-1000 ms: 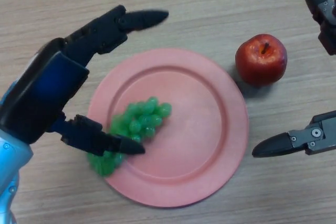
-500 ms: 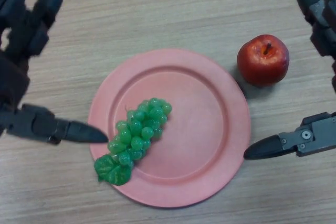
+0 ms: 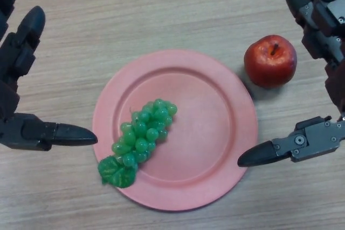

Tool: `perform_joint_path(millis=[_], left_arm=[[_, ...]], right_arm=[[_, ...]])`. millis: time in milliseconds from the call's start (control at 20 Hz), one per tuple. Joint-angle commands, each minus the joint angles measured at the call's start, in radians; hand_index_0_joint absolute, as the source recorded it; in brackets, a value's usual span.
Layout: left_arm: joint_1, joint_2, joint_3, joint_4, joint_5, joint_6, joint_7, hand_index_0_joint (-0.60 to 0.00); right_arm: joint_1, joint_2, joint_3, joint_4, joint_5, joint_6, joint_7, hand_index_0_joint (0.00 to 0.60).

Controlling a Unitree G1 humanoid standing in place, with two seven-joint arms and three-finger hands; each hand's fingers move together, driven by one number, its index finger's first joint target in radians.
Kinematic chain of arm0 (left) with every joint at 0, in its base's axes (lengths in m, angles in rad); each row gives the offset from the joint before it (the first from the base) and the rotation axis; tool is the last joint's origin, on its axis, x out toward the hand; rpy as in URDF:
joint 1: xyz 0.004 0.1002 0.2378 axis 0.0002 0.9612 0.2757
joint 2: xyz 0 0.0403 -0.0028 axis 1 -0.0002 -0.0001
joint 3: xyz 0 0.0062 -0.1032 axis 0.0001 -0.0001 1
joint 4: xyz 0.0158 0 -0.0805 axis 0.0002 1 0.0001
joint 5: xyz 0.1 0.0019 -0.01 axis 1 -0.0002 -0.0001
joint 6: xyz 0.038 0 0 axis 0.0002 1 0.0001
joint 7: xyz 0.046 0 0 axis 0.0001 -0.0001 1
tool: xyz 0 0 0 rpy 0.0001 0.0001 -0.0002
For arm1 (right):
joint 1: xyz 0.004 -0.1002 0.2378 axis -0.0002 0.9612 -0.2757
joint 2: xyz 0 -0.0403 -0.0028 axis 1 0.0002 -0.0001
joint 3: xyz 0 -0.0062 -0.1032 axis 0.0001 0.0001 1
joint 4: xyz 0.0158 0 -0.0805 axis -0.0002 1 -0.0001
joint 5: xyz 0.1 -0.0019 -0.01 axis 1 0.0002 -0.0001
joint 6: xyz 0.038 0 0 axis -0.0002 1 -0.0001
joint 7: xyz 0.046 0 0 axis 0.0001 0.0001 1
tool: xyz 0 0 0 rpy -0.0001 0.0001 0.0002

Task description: Pick up the green grapes and place it on the plate

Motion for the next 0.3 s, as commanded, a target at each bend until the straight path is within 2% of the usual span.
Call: perform_joint_path(millis=[50, 300], left_arm=[[-0.019, 0.048, 0.074, -0.048, -0.017, -0.137, 0.003, 0.0], [-0.029, 0.05, 0.054, -0.053, 0.023, -0.147, -0.018, 0.0]], right_arm=[[-0.026, -0.003, -0.015, -0.042, -0.019, -0.091, -0.014, 0.0], [-0.021, -0.002, -0.024, -0.058, -0.004, -0.077, -0.007, 0.0]])
